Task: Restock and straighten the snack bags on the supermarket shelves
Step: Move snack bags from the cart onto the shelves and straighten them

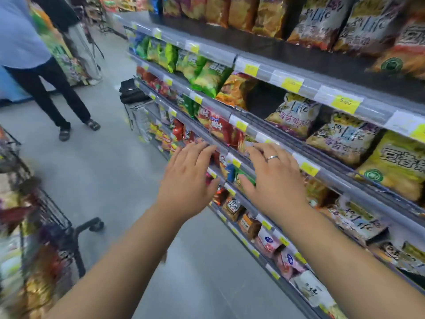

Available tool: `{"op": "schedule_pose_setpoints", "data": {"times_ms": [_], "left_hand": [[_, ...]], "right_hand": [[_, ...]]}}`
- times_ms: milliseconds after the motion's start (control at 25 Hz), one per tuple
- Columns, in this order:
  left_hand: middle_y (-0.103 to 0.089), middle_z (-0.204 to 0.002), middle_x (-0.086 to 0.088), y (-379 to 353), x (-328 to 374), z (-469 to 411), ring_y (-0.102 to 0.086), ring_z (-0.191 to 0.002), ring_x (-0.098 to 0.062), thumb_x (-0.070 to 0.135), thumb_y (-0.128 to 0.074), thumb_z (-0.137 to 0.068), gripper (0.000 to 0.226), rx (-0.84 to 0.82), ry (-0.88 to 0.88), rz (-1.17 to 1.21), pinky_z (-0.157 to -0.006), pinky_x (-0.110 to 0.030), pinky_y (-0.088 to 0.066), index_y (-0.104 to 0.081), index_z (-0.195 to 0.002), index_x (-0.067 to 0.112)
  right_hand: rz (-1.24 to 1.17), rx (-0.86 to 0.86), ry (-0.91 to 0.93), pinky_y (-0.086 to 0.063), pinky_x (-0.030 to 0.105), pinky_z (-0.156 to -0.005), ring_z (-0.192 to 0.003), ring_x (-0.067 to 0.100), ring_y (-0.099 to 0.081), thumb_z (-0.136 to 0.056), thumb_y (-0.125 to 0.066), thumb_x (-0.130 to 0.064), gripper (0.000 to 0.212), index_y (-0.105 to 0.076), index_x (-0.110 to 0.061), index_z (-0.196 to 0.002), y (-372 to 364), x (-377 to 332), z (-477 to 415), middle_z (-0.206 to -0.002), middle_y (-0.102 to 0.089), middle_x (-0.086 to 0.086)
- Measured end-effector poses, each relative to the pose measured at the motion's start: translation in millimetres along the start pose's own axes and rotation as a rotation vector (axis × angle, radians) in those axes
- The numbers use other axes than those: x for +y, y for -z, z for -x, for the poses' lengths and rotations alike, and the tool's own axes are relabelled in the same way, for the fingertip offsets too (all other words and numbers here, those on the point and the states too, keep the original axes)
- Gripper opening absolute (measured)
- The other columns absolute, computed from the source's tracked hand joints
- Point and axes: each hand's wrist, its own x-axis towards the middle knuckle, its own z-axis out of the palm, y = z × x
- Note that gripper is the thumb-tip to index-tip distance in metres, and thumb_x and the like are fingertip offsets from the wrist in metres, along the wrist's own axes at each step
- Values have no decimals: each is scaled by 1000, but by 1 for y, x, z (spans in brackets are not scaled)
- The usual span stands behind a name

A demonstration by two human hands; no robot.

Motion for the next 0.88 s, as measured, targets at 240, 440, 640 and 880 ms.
{"op": "schedule_pose_setpoints", "data": {"times_ms": [240,440,640,880], "left_hand": [[-57,-133,-13,43,-93,131,-55,-121,-36,48,-45,-81,66,-38,244,-97,-102,-54,-44,-47,-136,10],[-57,-133,-15,82,-163,248,-55,-121,-36,48,-44,-81,68,-56,492,-180,-102,-53,-44,-48,-136,8],[-56,-133,-14,107,-205,339,-53,-122,-34,49,-43,-79,67,-51,744,-236,-104,-48,-42,-44,-135,12],[-46,-146,-9,128,-255,422,-41,-136,-29,45,-56,-87,69,-98,1056,-279,-116,-46,-28,-40,-146,12]], "right_hand": [[-118,-77,175,-39,51,-103,-126,35,-49,-77,-70,-41,64,-55,-13,-133,-31,-146,18,-130,-57,13],[-200,-141,396,-43,48,-97,-120,35,-52,-74,-72,-40,66,-55,-13,-131,-53,-271,40,-125,-59,14],[-272,-221,588,-47,49,-90,-115,37,-56,-72,-75,-36,65,-57,-12,-130,-74,-375,59,-125,-61,15],[-348,-351,824,-43,48,-96,-123,34,-50,-82,-65,-40,62,-50,-15,-137,-114,-494,66,-133,-56,12]]}}
